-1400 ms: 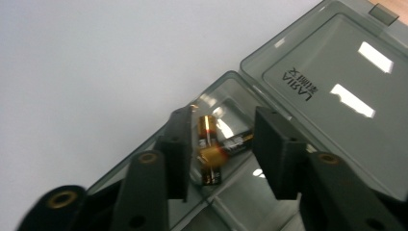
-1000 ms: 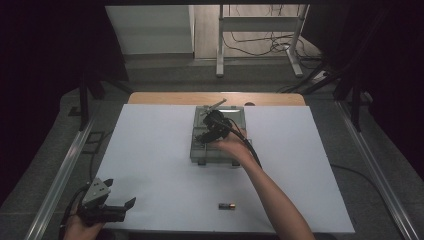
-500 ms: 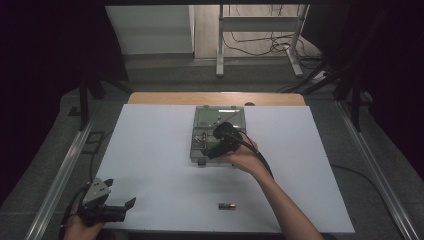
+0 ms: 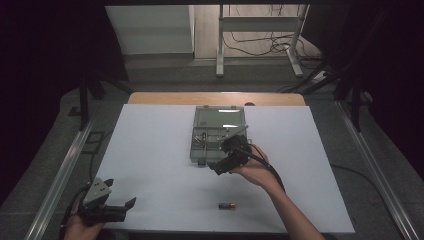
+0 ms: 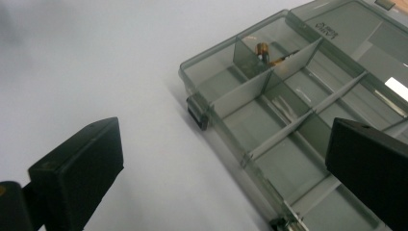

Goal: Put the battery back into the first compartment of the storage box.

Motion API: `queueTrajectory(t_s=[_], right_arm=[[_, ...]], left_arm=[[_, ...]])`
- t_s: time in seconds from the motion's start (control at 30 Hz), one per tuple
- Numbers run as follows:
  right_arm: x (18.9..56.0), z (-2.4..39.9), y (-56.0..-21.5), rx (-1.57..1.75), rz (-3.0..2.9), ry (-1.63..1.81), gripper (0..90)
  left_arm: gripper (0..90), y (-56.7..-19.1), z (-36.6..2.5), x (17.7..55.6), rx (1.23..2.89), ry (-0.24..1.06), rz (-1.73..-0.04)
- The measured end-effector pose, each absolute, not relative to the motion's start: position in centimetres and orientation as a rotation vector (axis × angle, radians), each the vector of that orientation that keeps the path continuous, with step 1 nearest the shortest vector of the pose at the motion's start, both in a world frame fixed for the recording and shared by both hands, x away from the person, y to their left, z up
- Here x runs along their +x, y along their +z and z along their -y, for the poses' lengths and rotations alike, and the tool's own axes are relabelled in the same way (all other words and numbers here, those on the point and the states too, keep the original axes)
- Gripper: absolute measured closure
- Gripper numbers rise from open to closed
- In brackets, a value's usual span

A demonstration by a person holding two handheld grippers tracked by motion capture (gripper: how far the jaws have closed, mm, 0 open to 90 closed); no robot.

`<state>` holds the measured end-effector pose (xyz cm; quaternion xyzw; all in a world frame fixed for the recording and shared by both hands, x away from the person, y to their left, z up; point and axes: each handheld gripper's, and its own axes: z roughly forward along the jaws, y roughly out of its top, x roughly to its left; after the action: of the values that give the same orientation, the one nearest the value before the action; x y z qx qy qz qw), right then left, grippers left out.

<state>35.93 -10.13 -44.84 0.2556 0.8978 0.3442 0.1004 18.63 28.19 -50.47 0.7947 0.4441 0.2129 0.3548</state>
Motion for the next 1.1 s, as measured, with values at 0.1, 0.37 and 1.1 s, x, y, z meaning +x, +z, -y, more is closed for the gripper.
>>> queueTrajectory(t_s=[0.1,0.37,1.1], right_arm=[[35.5,10.4,-45.0,0.741,-2.652,0.998,0.0],[34.8,11.2,-45.2,0.744,-2.631,0.986,0.0],[31.2,12.4,-46.3,0.795,-2.742,0.828,4.5]], left_arm=[[2.3,-50.5,-28.2,18.6,2.050,0.550,-1.148],[2.3,-50.4,-28.2,18.6,2.045,0.549,-1.149],[2.3,-50.4,-28.3,18.6,2.041,0.549,-1.150]])
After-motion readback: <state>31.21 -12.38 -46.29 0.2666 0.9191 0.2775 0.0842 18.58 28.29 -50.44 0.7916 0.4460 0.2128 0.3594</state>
